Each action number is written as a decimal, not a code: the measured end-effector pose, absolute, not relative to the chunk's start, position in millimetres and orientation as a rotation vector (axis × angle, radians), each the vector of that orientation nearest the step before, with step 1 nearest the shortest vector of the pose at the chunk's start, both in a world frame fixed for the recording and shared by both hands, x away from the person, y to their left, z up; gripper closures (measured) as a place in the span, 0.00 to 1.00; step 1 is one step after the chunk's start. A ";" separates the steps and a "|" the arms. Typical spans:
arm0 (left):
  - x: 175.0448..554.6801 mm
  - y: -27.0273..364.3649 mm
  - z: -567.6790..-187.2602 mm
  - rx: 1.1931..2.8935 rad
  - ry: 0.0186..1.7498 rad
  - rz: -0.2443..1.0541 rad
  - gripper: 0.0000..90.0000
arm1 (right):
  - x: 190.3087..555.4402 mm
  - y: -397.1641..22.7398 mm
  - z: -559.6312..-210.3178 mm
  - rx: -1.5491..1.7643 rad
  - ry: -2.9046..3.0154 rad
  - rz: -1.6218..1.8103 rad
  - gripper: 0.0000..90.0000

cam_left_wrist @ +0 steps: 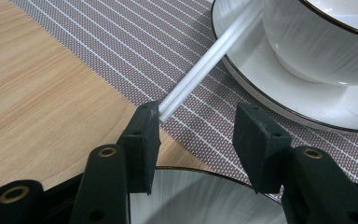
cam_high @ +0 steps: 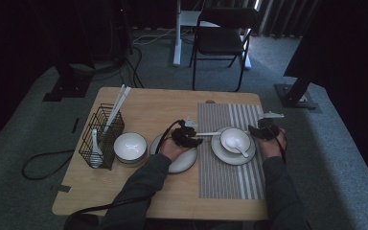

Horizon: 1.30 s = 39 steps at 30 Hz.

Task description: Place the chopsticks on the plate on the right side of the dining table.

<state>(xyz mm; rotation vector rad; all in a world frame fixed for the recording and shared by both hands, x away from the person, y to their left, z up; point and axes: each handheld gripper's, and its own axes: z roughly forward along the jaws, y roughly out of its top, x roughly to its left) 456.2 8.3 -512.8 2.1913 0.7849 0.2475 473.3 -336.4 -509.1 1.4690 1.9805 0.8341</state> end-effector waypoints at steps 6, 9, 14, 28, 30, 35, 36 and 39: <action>457.6 9.1 -513.2 2.181 0.812 0.245 0.58 | 471.1 -336.7 -509.9 1.467 1.978 0.839 0.56; 458.3 10.7 -513.0 2.176 0.825 0.248 0.58 | 470.6 -337.3 -510.4 1.467 1.978 0.841 0.56; 459.6 9.8 -513.2 2.182 0.831 0.244 0.59 | 469.6 -337.6 -511.4 1.471 1.975 0.844 0.56; 464.4 5.9 -513.8 2.193 0.871 0.247 0.60 | 469.6 -337.4 -512.0 1.463 1.978 0.840 0.56; 465.0 4.9 -514.1 2.201 0.872 0.245 0.60 | 469.7 -337.5 -511.8 1.463 1.977 0.841 0.56; 465.6 3.8 -513.9 2.194 0.878 0.242 0.60 | 469.5 -337.7 -511.4 1.460 1.976 0.841 0.56; 465.7 3.6 -514.0 2.193 0.878 0.240 0.60 | 469.5 -337.9 -511.3 1.462 1.975 0.841 0.56; 465.4 2.1 -514.3 2.197 0.875 0.240 0.60 | 469.3 -338.2 -511.1 1.461 1.975 0.841 0.56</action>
